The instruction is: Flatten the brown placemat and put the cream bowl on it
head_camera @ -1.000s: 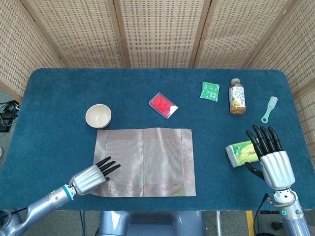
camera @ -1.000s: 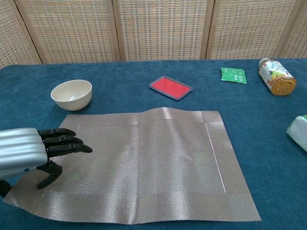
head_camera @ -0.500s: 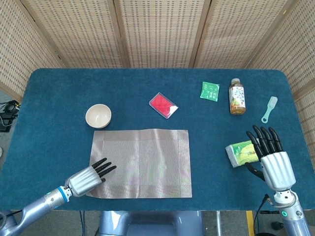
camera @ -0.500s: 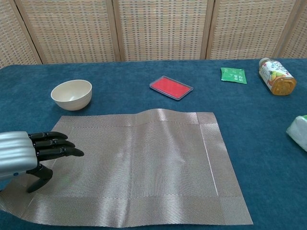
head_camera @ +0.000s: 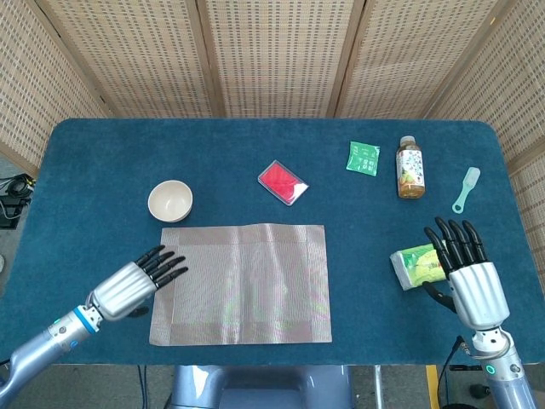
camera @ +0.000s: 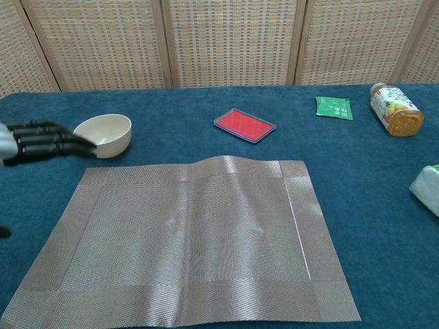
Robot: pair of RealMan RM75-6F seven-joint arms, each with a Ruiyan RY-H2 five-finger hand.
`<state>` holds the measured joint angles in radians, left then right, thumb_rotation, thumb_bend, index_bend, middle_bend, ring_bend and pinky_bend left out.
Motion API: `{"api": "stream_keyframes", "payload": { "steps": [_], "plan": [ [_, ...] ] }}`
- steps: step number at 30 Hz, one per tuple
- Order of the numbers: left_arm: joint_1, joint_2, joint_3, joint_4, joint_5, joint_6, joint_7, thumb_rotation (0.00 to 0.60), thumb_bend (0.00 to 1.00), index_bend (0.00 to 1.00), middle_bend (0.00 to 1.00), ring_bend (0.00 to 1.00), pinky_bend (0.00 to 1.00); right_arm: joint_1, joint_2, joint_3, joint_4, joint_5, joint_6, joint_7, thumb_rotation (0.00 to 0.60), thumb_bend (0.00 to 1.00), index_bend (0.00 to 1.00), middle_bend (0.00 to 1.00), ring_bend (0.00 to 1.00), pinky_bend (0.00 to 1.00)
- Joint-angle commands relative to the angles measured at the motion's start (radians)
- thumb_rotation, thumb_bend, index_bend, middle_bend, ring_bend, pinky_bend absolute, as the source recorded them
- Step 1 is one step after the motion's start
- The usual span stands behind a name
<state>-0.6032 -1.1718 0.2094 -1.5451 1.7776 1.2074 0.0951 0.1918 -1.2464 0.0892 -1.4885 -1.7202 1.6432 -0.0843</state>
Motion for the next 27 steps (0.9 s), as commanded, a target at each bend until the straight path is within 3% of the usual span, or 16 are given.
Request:
{"api": "stream_keyframes", "payload": {
  "steps": [1, 6, 11, 18, 27],
  "plan": [
    [-0.032, 0.001, -0.123, -0.001, -0.16, -0.067, -0.052, 0.6, 0.0, 0.0, 0.0, 0.0, 0.0, 0.001, -0.001, 0.0, 0.0, -0.001, -0.001, -0.003, 0.6, 0.0, 0.02, 0.0, 0.0, 0.0],
    [-0.105, -0.105, -0.247, 0.148, -0.352, -0.217, -0.076, 0.6, 0.0, 0.0, 0.0, 0.0, 0.0, 0.002, -0.004, 0.002, 0.007, 0.007, -0.008, -0.005, 0.6, 0.0, 0.02, 0.0, 0.0, 0.0],
    [-0.147, -0.228, -0.297, 0.331, -0.431, -0.312, -0.14, 0.6, 0.0, 0.05, 0.0, 0.0, 0.0, 0.003, -0.004, 0.007, 0.013, 0.021, -0.016, -0.001, 0.6, 0.0, 0.02, 0.0, 0.0, 0.0],
    [-0.173, -0.344, -0.303, 0.523, -0.464, -0.396, -0.175, 0.6, 0.0, 0.12, 0.0, 0.0, 0.0, 0.005, -0.004, 0.014, 0.018, 0.039, -0.025, 0.003, 0.6, 0.0, 0.02, 0.0, 0.0, 0.0],
    [-0.194, -0.499, -0.309, 0.759, -0.465, -0.446, -0.234, 0.6, 0.03, 0.33, 0.0, 0.0, 0.0, 0.01, -0.009, 0.017, 0.029, 0.052, -0.039, 0.004, 0.6, 0.0, 0.02, 0.0, 0.0, 0.0]
  ]
}}
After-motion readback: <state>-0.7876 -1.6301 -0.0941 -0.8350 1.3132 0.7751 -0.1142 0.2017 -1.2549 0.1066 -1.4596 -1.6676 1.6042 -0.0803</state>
